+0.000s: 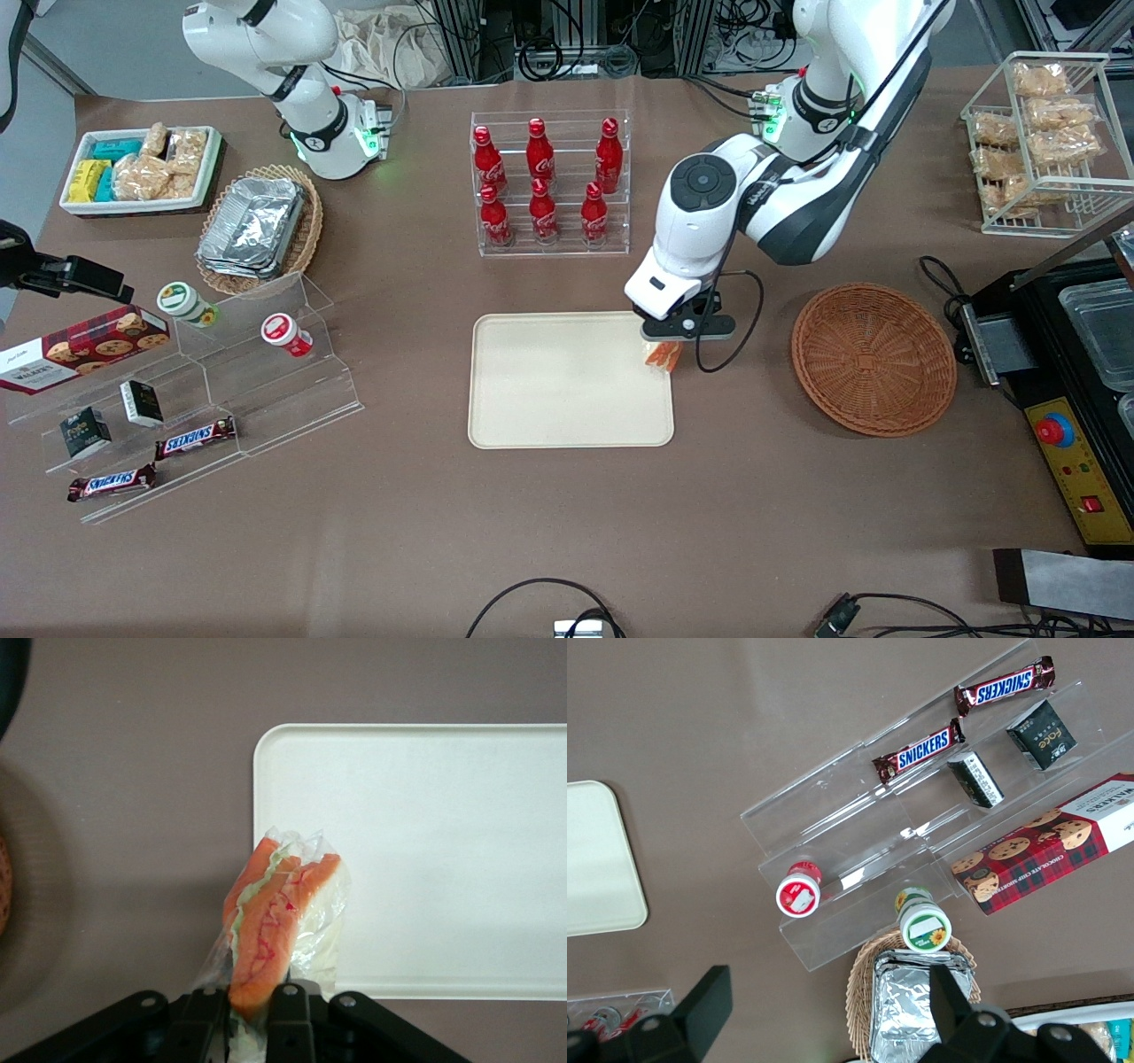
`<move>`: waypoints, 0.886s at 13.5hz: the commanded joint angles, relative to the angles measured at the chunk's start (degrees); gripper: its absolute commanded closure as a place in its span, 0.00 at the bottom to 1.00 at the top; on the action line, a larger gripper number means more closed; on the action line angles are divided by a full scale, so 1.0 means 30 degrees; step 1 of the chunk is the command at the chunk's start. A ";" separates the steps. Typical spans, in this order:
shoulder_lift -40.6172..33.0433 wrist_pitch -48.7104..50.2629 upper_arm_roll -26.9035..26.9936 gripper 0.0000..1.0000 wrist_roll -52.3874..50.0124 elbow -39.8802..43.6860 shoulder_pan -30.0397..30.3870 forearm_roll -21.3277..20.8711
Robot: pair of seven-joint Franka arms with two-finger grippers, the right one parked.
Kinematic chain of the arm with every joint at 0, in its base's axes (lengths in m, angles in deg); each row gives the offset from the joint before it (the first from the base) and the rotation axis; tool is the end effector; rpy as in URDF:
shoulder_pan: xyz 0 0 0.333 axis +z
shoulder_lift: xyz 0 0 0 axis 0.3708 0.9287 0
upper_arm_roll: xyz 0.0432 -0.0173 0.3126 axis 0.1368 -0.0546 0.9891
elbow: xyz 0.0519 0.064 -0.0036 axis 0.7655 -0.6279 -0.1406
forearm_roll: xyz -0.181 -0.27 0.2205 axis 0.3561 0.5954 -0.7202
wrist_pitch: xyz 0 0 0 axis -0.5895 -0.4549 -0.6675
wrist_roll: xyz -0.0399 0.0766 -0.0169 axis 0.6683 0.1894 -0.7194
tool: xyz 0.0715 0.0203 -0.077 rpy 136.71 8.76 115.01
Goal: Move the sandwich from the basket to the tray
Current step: 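Carry the sandwich over the white tray with the left gripper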
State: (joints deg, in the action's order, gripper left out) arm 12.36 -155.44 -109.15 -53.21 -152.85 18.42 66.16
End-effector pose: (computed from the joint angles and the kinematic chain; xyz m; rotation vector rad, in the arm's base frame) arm 0.5057 -0.3735 0.3595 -3.1244 -0.0199 -0.1339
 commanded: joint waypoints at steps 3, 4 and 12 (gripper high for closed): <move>0.2221 0.0262 -0.0057 1.00 -0.2495 0.1933 -0.0931 -0.2445; 0.2602 0.0262 -0.0057 1.00 -0.2818 0.2196 -0.1107 -0.2682; 0.5298 0.0203 -0.0028 1.00 -0.4724 0.3692 -0.1402 -0.5698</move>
State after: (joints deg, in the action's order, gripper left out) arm 25.48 -155.45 -109.13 -65.36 -145.17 14.88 51.61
